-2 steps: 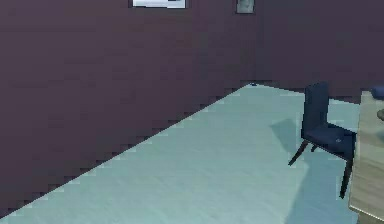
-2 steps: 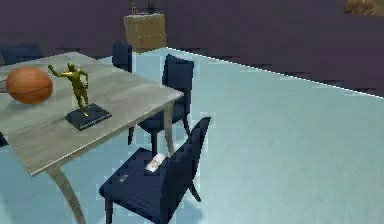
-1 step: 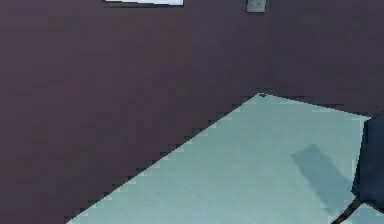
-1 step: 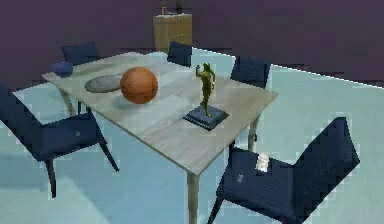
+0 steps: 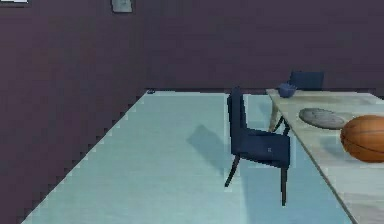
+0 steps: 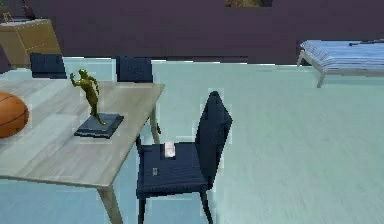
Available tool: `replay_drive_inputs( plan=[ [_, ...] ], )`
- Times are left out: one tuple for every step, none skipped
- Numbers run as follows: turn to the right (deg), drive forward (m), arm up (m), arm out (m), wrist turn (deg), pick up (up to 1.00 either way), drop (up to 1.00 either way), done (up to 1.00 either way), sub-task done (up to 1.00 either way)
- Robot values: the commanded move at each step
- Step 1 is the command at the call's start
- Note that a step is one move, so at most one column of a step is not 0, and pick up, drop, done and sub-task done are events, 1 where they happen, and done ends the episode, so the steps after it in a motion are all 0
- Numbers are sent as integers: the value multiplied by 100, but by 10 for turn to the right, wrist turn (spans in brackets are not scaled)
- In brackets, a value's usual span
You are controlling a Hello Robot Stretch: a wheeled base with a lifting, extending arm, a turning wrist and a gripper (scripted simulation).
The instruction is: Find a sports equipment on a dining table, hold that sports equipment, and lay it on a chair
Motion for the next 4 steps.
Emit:
replay_drive_inputs(
  plan=[
    [0,20,0,0,0,0,0,0,0],
    [-330,0,0,0,0,0,0,0,0],
    [450,0,0,0,0,0,0,0,0],
    [0,100,0,0,0,0,0,0,0]
  ],
)
